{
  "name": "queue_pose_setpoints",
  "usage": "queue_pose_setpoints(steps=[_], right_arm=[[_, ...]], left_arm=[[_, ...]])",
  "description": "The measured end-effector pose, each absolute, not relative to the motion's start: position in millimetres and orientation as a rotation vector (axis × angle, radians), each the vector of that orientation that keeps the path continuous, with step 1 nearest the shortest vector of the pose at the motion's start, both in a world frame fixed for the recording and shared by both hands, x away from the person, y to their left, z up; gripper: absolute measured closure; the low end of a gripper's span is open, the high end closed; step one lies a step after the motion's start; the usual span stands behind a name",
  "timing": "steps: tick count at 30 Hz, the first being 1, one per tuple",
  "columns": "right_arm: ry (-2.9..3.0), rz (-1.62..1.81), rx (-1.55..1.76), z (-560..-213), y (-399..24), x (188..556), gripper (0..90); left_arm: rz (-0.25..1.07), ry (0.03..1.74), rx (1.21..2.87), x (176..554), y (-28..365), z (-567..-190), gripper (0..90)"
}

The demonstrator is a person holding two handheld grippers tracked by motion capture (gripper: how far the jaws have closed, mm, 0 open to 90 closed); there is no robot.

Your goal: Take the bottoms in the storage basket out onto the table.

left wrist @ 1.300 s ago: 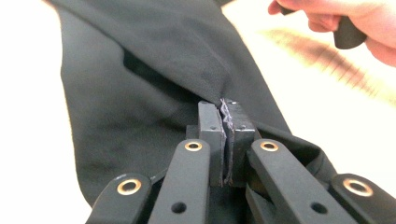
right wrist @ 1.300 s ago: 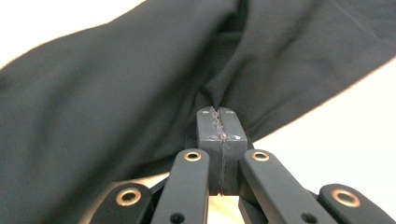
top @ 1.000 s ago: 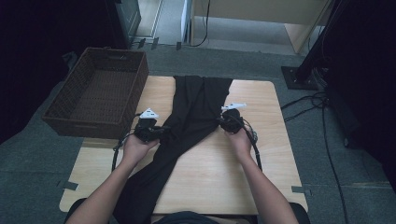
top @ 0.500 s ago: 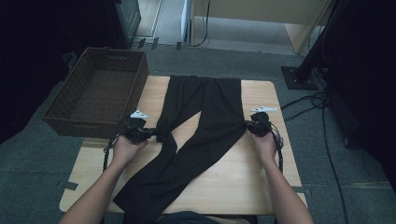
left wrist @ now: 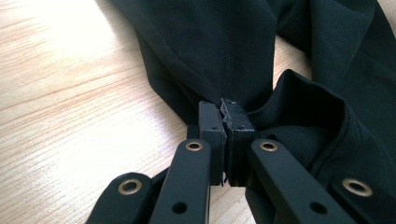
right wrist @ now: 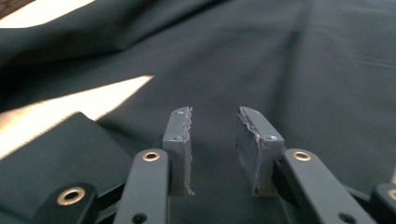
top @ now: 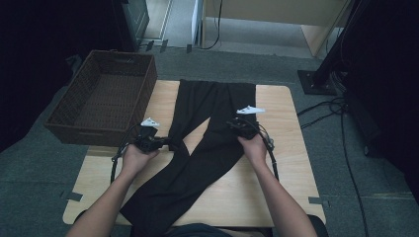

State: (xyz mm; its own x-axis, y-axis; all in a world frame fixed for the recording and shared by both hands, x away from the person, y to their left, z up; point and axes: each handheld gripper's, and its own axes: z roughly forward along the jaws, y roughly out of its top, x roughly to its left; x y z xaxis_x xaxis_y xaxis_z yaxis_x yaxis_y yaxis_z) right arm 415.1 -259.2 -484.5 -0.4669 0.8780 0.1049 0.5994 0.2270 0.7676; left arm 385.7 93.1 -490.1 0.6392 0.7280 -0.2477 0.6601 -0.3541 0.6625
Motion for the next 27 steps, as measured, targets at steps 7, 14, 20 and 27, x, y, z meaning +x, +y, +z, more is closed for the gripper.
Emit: queue_pose_setpoints(steps=[7,14,20,27], right_arm=[[2.202,1.156,1.315,-495,-213,428,62.1],[2.243,1.174,1.277,-505,-169,445,55.3],[2.269,1.131,1.252,-512,-144,451,53.5],[2.295,1.059,1.180,-518,-137,449,54.2]], left_arm=[[0.118,1.066,2.096,385,91,-490,89.0],[0.112,1.050,2.083,384,91,-487,89.0],[0.112,1.033,2.085,384,89,-487,89.0],[0.116,1.039,2.071,384,90,-485,89.0]])
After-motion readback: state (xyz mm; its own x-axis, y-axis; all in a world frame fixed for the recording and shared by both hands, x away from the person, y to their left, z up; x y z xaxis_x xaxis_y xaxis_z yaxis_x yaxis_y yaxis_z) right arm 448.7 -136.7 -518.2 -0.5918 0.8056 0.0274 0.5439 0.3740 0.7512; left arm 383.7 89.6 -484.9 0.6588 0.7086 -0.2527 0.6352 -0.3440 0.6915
